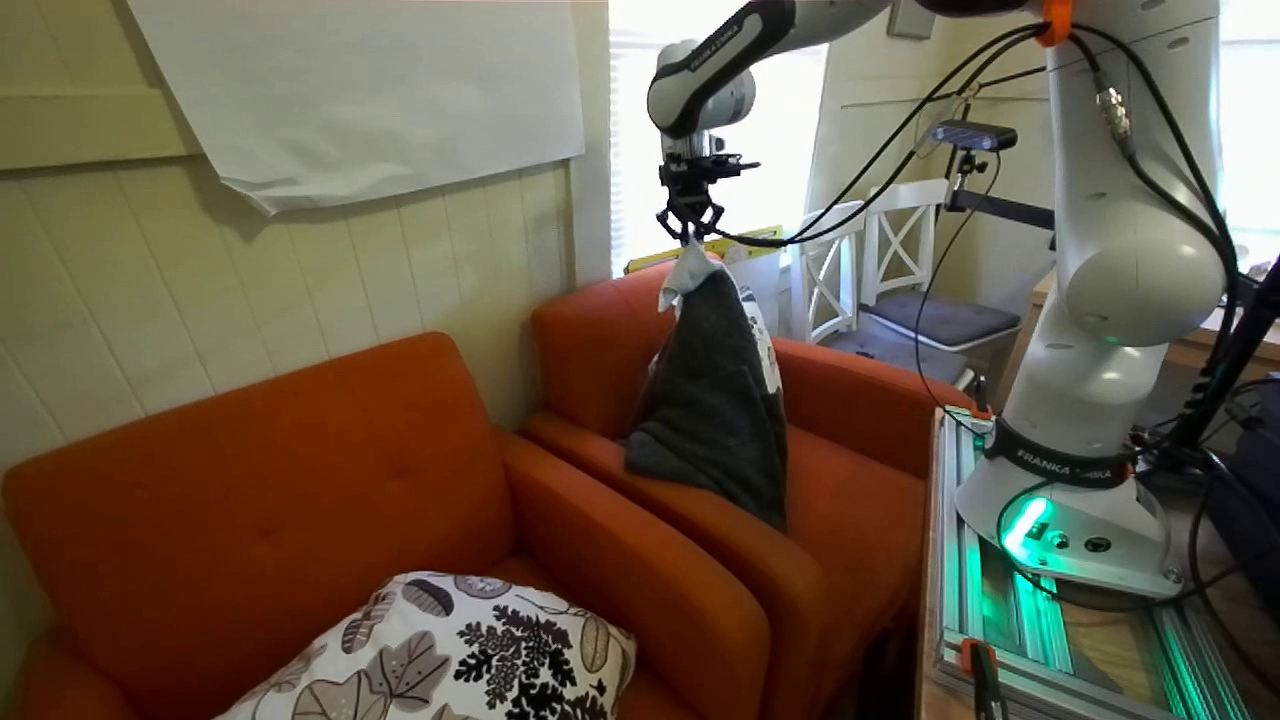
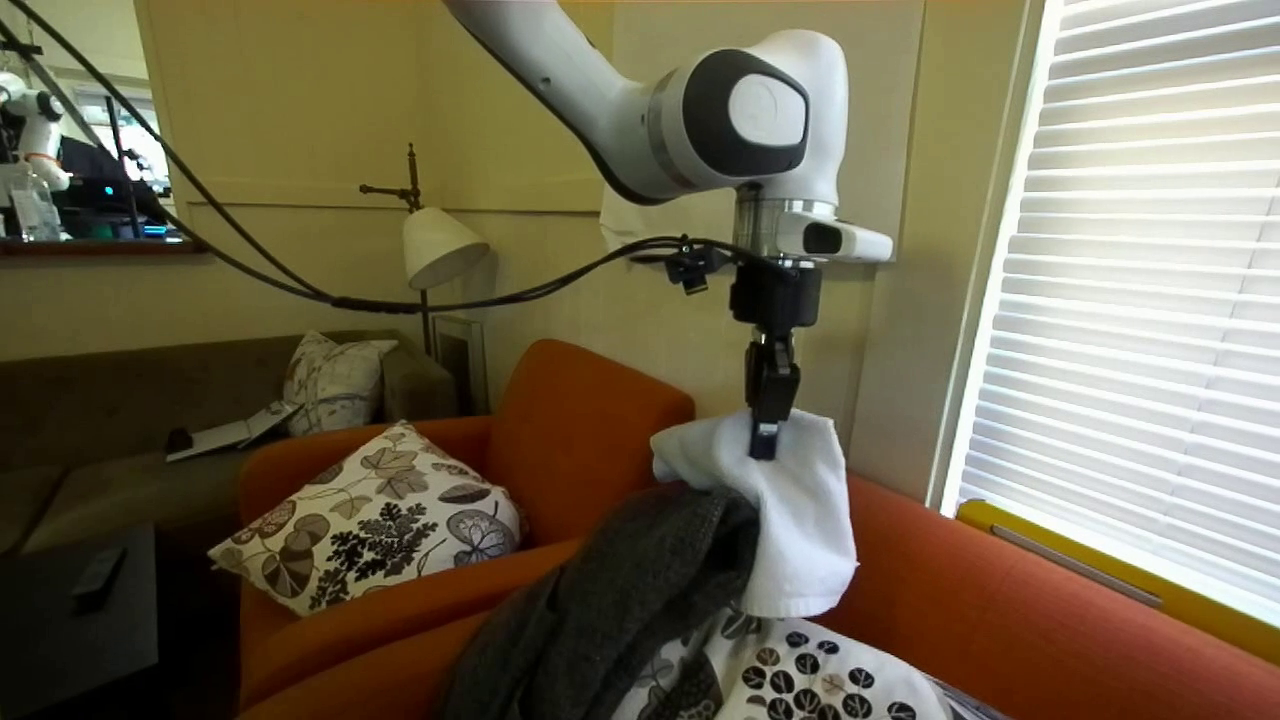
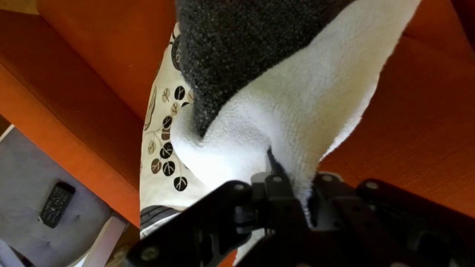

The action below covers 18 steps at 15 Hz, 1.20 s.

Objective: Use the white towel to wipe the right armrest of the sofa on the left

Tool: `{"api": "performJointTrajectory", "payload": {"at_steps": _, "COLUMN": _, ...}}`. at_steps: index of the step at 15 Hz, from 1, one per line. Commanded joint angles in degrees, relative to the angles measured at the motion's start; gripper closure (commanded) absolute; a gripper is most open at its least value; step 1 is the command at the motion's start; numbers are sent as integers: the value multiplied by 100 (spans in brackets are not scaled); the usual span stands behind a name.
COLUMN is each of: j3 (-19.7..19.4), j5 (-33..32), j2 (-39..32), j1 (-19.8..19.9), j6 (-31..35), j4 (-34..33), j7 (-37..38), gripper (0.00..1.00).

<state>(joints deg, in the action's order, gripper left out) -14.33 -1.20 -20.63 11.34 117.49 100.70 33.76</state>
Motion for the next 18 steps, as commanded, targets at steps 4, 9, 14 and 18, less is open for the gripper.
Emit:
{"api": "performJointTrajectory", "payload": {"at_steps": 4, "j3": 553, "j5": 110, "j2": 292, "j1": -423, "j6": 129, "j4": 465, "j7": -1185, "gripper": 97}}
{"api": "performJointTrajectory", "payload": {"at_steps": 9, "j3": 1115, "j5": 152, "j2": 140, "j1": -879, "j6": 248, "j4": 542, "j7": -1855, "gripper": 97}}
{"api": "performJointTrajectory", "payload": {"at_steps": 14, "j3": 1257, "j5": 57, "j2": -103, "j1": -1048, "j6": 129, "j4": 400, "j7": -2221, "gripper": 88}}
{"api": "performJointTrajectory", "payload": {"at_steps": 18, "j3": 1317, "j5": 78, "j2": -232, "j1": -1027, "j6": 87, "j4": 410, "j7": -2598, "gripper": 97}}
